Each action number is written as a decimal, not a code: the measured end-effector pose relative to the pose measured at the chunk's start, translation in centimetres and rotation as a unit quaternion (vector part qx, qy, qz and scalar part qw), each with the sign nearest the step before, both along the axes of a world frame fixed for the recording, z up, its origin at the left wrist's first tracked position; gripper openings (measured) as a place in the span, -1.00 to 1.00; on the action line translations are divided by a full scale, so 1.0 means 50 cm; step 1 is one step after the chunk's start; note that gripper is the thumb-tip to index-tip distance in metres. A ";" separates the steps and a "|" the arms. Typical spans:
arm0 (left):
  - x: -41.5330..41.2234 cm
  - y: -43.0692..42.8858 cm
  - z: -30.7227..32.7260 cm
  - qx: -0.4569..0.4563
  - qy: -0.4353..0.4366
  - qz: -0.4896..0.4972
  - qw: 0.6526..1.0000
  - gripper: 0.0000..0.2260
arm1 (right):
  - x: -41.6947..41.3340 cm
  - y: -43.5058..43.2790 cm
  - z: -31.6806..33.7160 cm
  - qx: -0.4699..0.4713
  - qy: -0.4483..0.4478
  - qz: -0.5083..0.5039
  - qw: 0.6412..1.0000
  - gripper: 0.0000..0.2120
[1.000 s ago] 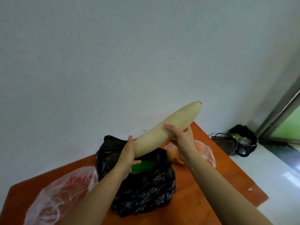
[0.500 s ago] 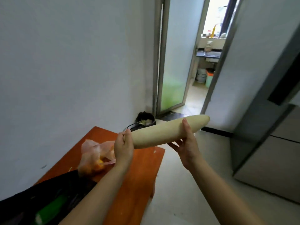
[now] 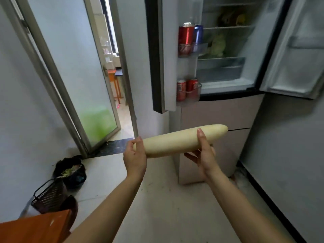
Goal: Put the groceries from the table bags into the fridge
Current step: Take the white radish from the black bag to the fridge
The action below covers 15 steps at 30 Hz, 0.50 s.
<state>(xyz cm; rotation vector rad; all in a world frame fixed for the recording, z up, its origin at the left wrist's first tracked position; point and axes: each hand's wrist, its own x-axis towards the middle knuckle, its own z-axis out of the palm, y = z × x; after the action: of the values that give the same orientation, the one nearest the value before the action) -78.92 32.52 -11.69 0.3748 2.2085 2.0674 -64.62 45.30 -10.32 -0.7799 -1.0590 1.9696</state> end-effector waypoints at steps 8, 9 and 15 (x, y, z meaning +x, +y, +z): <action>0.069 0.373 0.064 0.005 0.052 -0.088 0.995 -0.83 | 0.104 0.341 0.052 0.048 -0.030 -0.079 0.995 -0.26; 0.070 0.416 0.074 0.008 0.061 -0.100 0.993 -0.84 | 0.108 0.379 0.059 0.050 -0.037 -0.090 0.994 -0.19; 0.042 0.692 0.114 0.080 0.096 -0.192 0.973 -0.80 | 0.111 0.606 0.107 0.102 -0.071 -0.162 0.979 -0.10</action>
<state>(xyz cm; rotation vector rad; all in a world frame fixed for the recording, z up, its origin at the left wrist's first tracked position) -76.83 67.11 -5.97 0.9701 1.8687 2.0646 -59.06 75.61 -4.98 -0.9255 -1.1187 1.5241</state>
